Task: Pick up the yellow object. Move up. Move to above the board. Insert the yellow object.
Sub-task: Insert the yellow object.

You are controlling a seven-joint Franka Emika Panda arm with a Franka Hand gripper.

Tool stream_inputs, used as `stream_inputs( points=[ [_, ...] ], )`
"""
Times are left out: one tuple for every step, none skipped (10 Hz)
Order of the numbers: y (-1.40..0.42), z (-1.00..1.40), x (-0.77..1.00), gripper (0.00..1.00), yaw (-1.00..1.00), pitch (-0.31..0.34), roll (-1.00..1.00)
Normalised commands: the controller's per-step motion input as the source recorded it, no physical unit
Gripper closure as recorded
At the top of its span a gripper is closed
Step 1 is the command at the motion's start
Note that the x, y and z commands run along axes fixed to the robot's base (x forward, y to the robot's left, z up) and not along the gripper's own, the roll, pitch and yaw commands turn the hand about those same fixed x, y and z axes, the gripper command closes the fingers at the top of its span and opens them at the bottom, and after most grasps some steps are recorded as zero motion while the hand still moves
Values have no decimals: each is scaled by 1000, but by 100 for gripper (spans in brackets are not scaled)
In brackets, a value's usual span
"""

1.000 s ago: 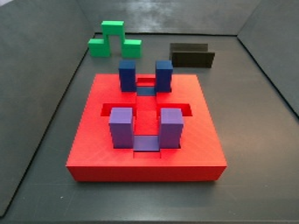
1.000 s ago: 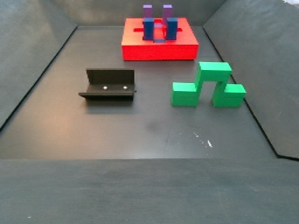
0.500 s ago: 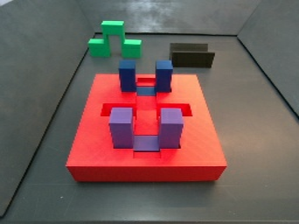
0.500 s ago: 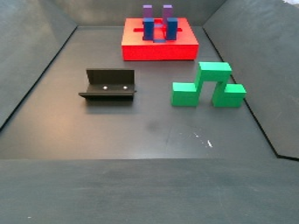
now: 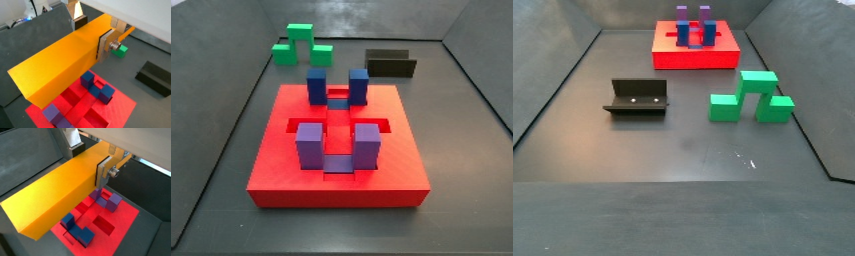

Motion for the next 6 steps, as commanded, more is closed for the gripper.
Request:
stream_inputs(
  points=[
    [-451,-469,220,100,17,-46,106],
    [-297,-606,277,100,49,-43,70],
    [-189,-706,291,100,43,-40,51],
    [-91,-666,237,100,31,-26,70],
    [-20,-649,191,100,34,-10,74],
    [0,-643,126,100,37,0,83]
  ],
)
